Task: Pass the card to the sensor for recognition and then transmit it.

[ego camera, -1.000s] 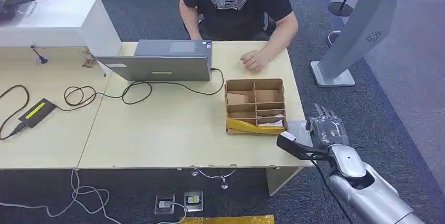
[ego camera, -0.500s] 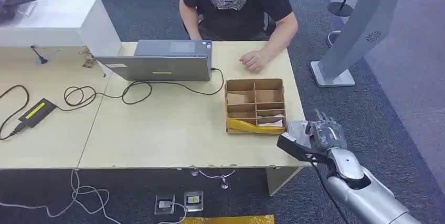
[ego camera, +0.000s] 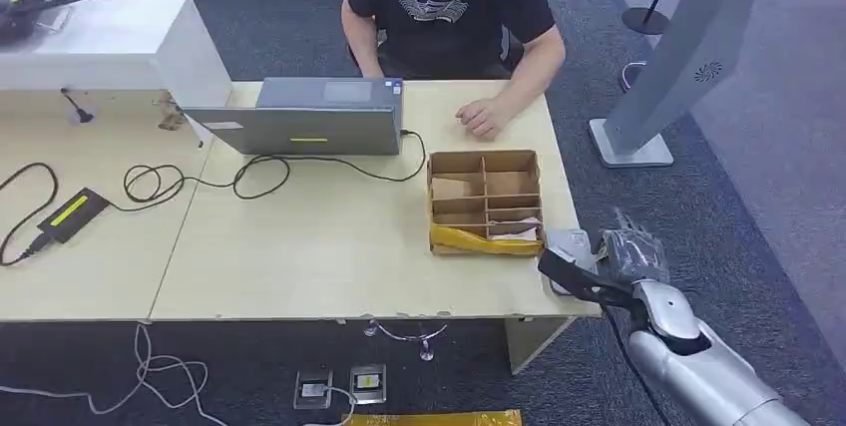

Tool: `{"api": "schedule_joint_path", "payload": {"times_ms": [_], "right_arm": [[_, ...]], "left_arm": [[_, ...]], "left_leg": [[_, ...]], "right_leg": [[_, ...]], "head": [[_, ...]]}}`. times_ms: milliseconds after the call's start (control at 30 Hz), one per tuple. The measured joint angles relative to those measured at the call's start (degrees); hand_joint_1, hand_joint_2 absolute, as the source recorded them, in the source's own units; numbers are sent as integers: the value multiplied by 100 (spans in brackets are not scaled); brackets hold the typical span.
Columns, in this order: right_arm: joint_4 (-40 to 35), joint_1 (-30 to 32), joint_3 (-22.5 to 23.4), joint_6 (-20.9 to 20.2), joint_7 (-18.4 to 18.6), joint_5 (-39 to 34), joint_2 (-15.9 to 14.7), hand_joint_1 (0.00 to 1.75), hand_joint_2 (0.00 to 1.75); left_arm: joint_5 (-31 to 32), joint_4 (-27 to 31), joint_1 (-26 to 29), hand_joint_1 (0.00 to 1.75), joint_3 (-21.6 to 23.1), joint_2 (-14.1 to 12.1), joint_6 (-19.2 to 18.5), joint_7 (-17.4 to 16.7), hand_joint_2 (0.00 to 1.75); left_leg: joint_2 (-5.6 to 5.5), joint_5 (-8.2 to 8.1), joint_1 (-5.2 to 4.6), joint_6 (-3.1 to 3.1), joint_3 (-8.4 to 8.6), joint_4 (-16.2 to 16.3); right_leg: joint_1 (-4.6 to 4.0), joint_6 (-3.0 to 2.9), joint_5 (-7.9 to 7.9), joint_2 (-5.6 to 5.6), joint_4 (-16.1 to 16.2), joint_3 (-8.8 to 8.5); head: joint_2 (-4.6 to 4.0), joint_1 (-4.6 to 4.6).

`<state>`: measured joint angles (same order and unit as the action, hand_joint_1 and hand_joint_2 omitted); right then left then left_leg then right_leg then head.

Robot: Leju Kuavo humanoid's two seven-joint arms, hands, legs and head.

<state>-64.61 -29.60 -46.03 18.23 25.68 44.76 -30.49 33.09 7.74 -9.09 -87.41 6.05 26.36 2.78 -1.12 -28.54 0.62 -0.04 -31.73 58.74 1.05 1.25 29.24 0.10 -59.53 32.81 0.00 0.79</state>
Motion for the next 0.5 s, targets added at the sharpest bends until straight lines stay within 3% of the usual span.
{"api": "schedule_joint_path", "payload": {"times_ms": [333,500], "right_arm": [[-96,-65,-144,245,192,-649,-184,175,175],[-381,-66,-131,597,-238,-1361,-256,175,175]], "left_arm": [[63,0,-20,0,2,-4,0,-7,0],[125,0,-20,0,2,-4,-48,-53,0]], "left_leg": [[1,1,0,-1,-1,0],[1,1,1,-1,-6,0]], "right_leg": [[0,0,-2,0,0,0],[-1,0,-2,0,-1,5]], "head": [[2,0],[0,0]]}}
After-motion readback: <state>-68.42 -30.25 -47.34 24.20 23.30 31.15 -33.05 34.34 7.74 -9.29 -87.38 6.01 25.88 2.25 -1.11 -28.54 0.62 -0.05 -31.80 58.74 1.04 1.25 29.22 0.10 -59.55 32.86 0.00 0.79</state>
